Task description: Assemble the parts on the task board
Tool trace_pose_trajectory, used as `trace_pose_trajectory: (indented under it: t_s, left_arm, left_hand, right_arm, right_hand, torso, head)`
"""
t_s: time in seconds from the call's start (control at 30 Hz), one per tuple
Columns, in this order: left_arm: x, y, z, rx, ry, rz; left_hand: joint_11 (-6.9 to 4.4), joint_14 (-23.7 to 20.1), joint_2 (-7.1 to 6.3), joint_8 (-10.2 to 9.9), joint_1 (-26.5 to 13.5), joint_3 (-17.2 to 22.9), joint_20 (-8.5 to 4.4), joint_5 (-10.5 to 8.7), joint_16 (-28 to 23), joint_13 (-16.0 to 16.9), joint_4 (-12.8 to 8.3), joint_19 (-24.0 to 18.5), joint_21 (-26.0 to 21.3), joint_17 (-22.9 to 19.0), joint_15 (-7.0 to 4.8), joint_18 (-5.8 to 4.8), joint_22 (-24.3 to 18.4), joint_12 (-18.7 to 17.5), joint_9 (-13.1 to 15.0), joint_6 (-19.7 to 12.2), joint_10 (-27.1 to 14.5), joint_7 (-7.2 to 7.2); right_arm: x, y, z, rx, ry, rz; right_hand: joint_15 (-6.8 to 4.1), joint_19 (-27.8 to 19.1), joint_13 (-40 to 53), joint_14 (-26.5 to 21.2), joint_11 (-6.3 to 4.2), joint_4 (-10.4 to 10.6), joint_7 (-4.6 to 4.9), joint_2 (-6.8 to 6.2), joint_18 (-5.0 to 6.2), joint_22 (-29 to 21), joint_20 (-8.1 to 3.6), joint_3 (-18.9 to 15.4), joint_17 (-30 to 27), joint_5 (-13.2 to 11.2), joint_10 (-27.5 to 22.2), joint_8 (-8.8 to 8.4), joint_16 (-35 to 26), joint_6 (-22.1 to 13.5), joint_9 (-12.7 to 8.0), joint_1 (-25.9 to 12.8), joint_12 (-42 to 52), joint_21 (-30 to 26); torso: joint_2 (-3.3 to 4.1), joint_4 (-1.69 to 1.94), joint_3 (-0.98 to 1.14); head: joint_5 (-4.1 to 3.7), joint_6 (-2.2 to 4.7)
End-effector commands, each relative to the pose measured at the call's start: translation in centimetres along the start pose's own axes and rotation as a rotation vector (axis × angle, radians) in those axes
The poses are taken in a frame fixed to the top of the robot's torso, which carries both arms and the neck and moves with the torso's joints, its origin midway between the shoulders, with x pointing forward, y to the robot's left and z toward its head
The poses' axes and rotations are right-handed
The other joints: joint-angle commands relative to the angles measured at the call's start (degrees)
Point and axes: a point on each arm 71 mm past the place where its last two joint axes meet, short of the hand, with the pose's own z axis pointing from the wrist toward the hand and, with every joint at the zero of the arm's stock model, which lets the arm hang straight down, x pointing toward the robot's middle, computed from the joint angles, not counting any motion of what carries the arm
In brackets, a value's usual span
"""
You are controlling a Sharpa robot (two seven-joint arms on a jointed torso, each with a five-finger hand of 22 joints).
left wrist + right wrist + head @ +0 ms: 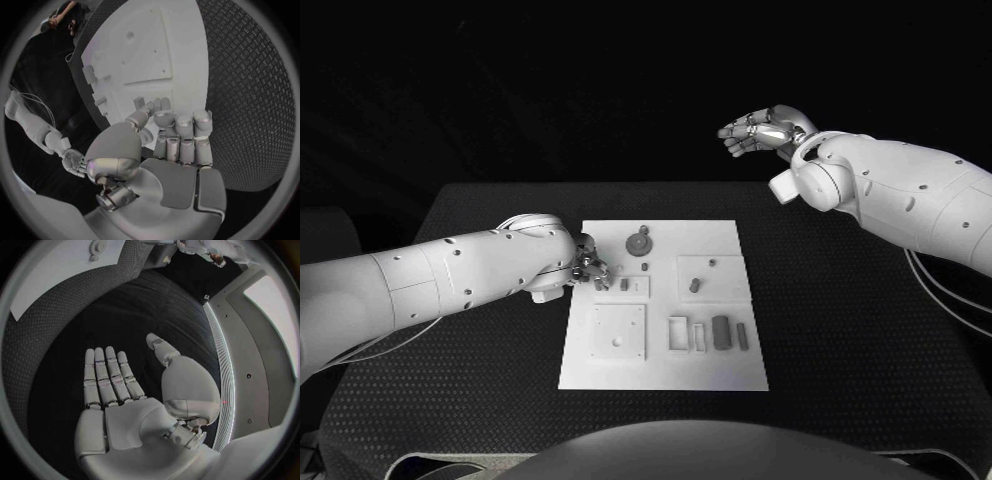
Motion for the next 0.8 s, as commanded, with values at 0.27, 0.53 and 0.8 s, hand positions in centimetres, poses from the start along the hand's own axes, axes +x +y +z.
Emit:
trace_pose_trajectory:
  t_s: [0.27,0.53,0.8]
  left_arm:
    - [0.38,0.04,0.09,-0.001,0.024,0.022]
    - [0.38,-0.15,0.09,0.013,0.019,0.051]
    - [0.28,-0.14,0.11,0.008,0.006,0.047]
  left_hand:
    - [-0.57,3.0,0.36,0.6,0.4,0.2,-7.46,0.27,0.3,-0.1,-0.4,0.2,0.3,-0.1,-3.38,0.66,1.0,0.4,0.7,1.2,0.1,-0.55]
    - [-0.6,3.0,-0.18,0.8,0.8,0.3,-7.41,-0.03,0.4,-0.4,-0.9,0.1,0.3,-0.3,-3.38,0.65,0.9,0.5,1.1,1.1,0.0,-0.59]
    - [-0.56,3.0,-0.16,0.8,0.9,0.3,-7.34,-0.57,0.4,-0.6,-0.7,0.0,0.3,-0.5,-3.33,0.6,0.9,0.5,1.3,1.0,0.0,-0.55]
  right_arm:
    - [0.17,0.04,0.0,-0.007,0.015,0.004]
    - [0.17,0.02,0.0,-0.006,0.015,0.004]
    - [0.14,-0.01,-0.02,-0.006,0.014,0.004]
  right_hand:
    - [0.14,0.0,0.1,-0.1,-0.07,0.4,1.12,-0.08,-0.67,0.1,-0.23,-0.1,-0.1,0.1,0.4,0.3,-0.3,-0.2,-0.1,0.6,-0.4,-0.2]
    - [0.14,0.1,0.1,-0.1,-0.07,0.4,1.12,-0.09,-0.67,0.1,-0.23,-0.1,-0.1,0.1,0.4,0.3,-0.3,-0.3,-0.1,0.6,-0.4,-0.3]
    - [0.13,0.1,0.1,-0.1,-0.07,0.5,1.12,-0.09,-0.67,0.1,-0.23,-0.1,-0.1,0.1,0.4,0.3,-0.3,-0.3,-0.1,0.5,-0.4,-0.3]
  torso:
    - [0.01,0.0,-0.01]
    - [0.01,0.02,-0.01]
    - [0.03,-0.02,0.03]
  head:
    - [-0.03,-0.02]
    - [-0.11,-0.09]
    - [-0.06,-0.02]
